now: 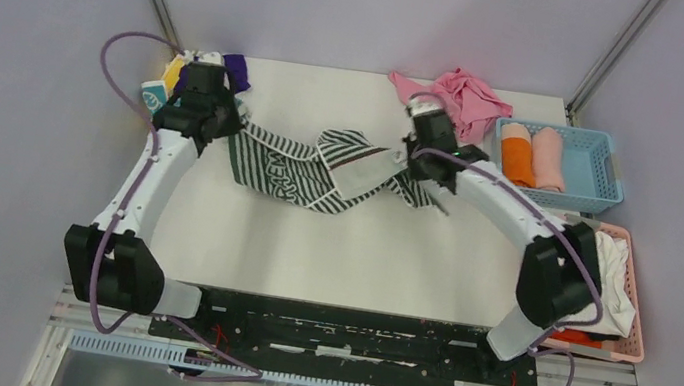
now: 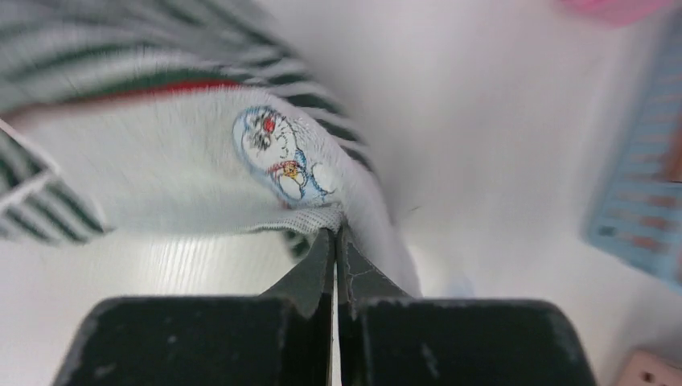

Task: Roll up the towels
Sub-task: Flatten out the towel at the center of the board.

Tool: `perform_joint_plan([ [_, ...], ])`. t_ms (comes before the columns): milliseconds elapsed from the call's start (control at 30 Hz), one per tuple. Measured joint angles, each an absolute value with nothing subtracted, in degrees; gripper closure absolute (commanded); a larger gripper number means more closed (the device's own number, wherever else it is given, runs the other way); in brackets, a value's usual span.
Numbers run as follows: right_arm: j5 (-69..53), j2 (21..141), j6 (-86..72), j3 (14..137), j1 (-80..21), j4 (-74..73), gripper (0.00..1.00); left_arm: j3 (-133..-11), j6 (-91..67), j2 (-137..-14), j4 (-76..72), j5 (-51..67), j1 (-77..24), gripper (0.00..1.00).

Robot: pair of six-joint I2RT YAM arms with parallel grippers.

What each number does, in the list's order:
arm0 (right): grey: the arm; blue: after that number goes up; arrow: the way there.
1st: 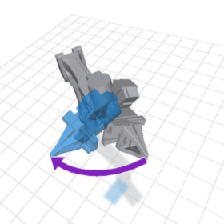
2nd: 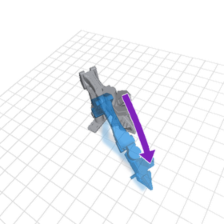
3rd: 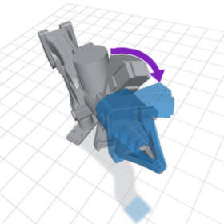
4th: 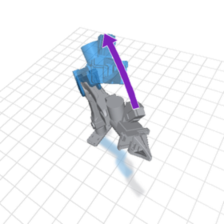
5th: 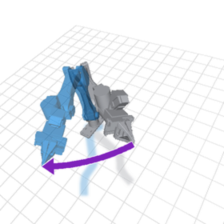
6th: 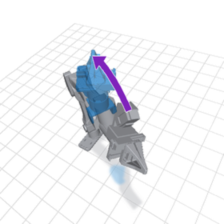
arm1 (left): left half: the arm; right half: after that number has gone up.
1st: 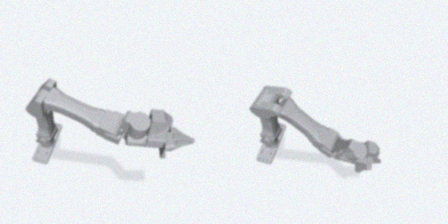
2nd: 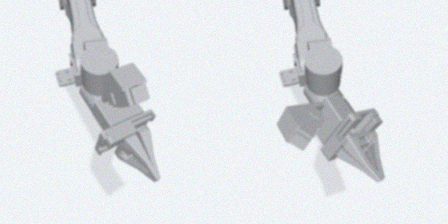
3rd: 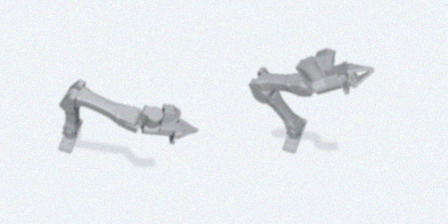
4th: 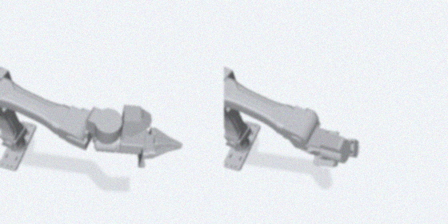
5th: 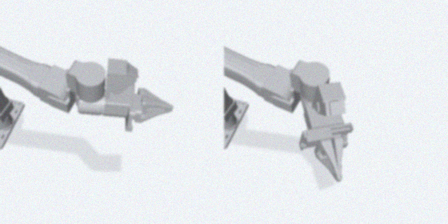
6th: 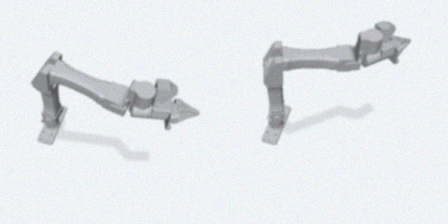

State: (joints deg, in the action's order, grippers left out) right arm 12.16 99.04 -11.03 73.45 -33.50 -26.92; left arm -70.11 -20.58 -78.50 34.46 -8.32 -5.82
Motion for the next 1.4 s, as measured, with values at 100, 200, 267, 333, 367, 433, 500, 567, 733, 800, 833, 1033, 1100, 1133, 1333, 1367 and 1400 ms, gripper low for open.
perform_joint_plan([
  [100, 12.75, 91.18, -11.11, 77.62, -24.84, -27.7, 0.99, -77.12, -20.45, -78.46, 34.44, -7.84, -1.76, 0.97],
  [200, 13.54, 83.74, -11.31, 78.96, -18.46, -26.94, 0.99, -82.32, -20.47, -77.93, 34.11, -7.09, 2.15, 0.97],
  [267, 13.5, 78.37, -11.73, 77.56, -15.11, -25.89, 0.99, -84.16, -20.47, -77.06, 34.11, -6.42, 4.47, 0.97],
  [333, 13.45, 73.49, -12.19, 74.74, -12.53, -24.4, 0.99, -84.73, -20.49, -75.79, 34.0, -5.82, 6.11, 0.97],
  [367, 13.43, 71.46, -12.43, 73.28, -11.49, -23.99, 0.99, -84.71, -20.49, -74.98, 34.02, -5.76, 6.74, 0.97],
  [433, 13.37, 68.62, -13.3, 70.72, -9.69, -23.49, 1.0, -84.51, -20.51, -72.93, 33.93, -5.85, 7.55, 0.97],
  [500, 12.88, 67.05, -14.39, 68.77, -8.01, -23.83, 1.0, -84.01, -20.51, -70.72, 33.91, -5.89, 7.77, 0.97],
  [567, 11.9, 66.63, -15.14, 67.83, -7.16, -24.75, 1.0, -83.92, -20.51, -68.75, 34.44, -5.98, 7.81, 0.97],
  [733, 7.25, 64.71, -16.1, 67.7, -6.7, -29.26, 1.0, -87.18, -19.99, -66.81, 39.46, -8.95, 7.81, 0.97],
  [800, 5.02, 63.64, -16.75, 68.53, -6.81, -31.86, 1.0, -90.5, -19.22, -66.87, 42.57, -10.72, 7.79, 0.97],
  [833, 4.25, 63.29, -16.95, 69.3, -6.81, -33.1, 0.99, -92.31, -18.72, -66.87, 43.97, -11.55, 7.79, 0.97],
  [1033, 3.44, 65.63, -17.76, 75.13, -6.74, -38.06, 0.99, -97.06, -16.49, -67.99, 45.34, -14.09, 7.81, 0.93],
  [1100, 3.53, 68.77, -17.76, 77.01, -6.74, -38.87, 0.96, -97.27, -16.34, -71.05, 45.23, -13.61, 7.81, 0.91],
  [1133, 3.64, 70.98, -17.78, 77.91, -6.74, -38.98, 0.91, -97.32, -16.32, -73.01, 45.17, -13.21, 7.81, 0.88],
  [1333, 6.59, 88.82, -17.78, 80.58, -5.76, -38.94, 0.63, -97.43, -16.36, -98.72, 42.54, -9.04, 7.6, 0.6],
  [1367, 7.27, 91.48, -17.69, 80.77, -5.43, -39.11, 0.6, -97.1, -16.38, -102.02, 42.48, -8.34, 7.51, 0.56],
  [1400, 7.92, 93.97, -17.54, 80.97, -5.17, -39.59, 0.56, -95.98, -16.38, -105.62, 42.44, -7.44, 7.42, 0.51],
])
